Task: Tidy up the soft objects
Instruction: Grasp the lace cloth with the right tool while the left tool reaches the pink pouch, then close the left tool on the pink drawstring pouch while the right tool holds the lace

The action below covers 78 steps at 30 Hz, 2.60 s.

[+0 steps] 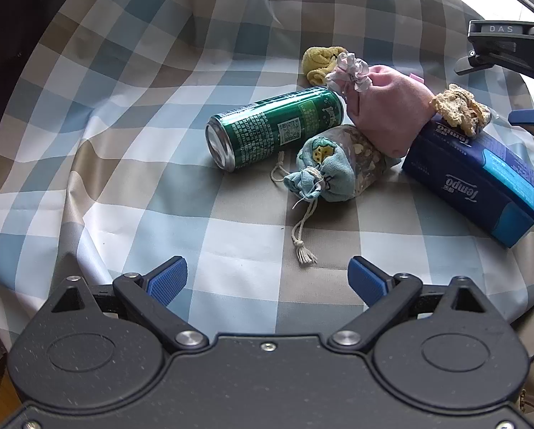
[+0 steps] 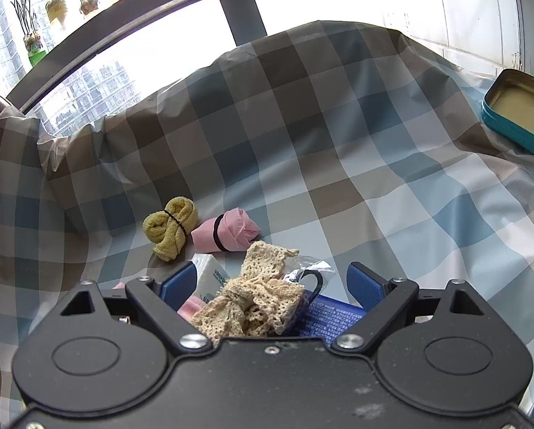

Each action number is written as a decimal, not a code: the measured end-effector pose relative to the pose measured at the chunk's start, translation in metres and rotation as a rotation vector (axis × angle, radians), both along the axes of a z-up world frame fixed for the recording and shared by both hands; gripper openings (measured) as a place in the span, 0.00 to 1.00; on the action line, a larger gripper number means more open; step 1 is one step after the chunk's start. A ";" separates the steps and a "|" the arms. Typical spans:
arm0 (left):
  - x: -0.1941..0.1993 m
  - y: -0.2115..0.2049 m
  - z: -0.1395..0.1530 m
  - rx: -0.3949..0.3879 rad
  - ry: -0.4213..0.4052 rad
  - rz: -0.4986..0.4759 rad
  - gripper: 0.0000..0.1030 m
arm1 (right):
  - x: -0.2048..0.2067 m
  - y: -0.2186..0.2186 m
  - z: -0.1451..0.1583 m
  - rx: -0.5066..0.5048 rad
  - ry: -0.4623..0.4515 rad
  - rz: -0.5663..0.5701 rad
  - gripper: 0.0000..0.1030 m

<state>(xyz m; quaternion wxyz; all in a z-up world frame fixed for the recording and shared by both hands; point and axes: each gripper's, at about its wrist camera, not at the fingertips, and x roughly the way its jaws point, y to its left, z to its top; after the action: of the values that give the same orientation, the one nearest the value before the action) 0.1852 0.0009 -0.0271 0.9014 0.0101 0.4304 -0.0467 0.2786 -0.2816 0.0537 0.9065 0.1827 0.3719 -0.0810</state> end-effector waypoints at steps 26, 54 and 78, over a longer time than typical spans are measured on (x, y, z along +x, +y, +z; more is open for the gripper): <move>0.006 -0.009 0.018 0.031 -0.055 -0.024 0.91 | -0.023 0.022 -0.023 -0.172 -0.008 0.068 0.57; 0.107 -0.094 0.028 0.002 -0.167 -0.263 0.95 | -0.078 0.008 -0.030 -0.168 -0.080 0.072 0.59; 0.142 -0.097 0.018 -0.125 -0.100 -0.285 0.67 | -0.075 0.026 -0.039 -0.280 -0.096 0.103 0.67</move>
<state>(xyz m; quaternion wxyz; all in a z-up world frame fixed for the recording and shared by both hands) 0.3271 -0.0964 -0.0089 0.9047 0.0174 0.3756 -0.2003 0.2031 -0.2558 0.0144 0.9428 0.0389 0.3221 -0.0766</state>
